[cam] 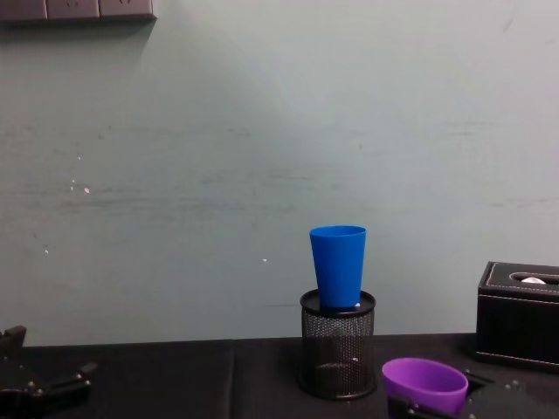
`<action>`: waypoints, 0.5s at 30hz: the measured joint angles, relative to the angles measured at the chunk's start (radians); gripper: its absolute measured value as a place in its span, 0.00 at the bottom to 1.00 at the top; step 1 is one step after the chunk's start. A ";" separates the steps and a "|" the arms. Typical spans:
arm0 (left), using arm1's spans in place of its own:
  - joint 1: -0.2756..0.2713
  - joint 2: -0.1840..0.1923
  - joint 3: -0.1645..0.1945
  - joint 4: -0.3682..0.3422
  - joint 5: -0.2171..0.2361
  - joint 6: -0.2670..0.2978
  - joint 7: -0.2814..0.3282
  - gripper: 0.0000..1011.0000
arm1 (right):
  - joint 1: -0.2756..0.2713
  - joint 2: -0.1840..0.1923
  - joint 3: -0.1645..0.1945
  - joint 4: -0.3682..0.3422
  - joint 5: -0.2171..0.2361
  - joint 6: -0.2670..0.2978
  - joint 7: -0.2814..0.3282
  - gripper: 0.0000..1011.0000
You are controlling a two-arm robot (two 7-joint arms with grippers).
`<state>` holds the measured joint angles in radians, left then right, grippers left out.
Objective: Pick up one cup with a gripper and tap it against the other cup.
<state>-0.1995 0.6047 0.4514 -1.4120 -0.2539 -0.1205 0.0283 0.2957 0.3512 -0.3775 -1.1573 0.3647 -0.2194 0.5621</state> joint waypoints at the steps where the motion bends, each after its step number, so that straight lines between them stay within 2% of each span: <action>1: 0.000 0.000 0.000 0.000 0.000 0.000 0.000 1.00 | -0.001 0.000 0.002 -0.004 0.002 0.002 0.000 0.72; 10: 0.000 0.000 0.000 0.000 0.000 0.000 0.000 1.00 | -0.018 0.007 0.020 -0.067 0.008 0.013 -0.020 0.73; 15: 0.000 0.000 0.000 0.000 0.000 0.000 0.000 1.00 | -0.042 0.010 0.050 -0.129 0.015 0.024 -0.066 0.73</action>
<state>-0.1996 0.6047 0.4514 -1.4120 -0.2539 -0.1205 0.0283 0.2536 0.3612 -0.3273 -1.2868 0.3800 -0.1953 0.4960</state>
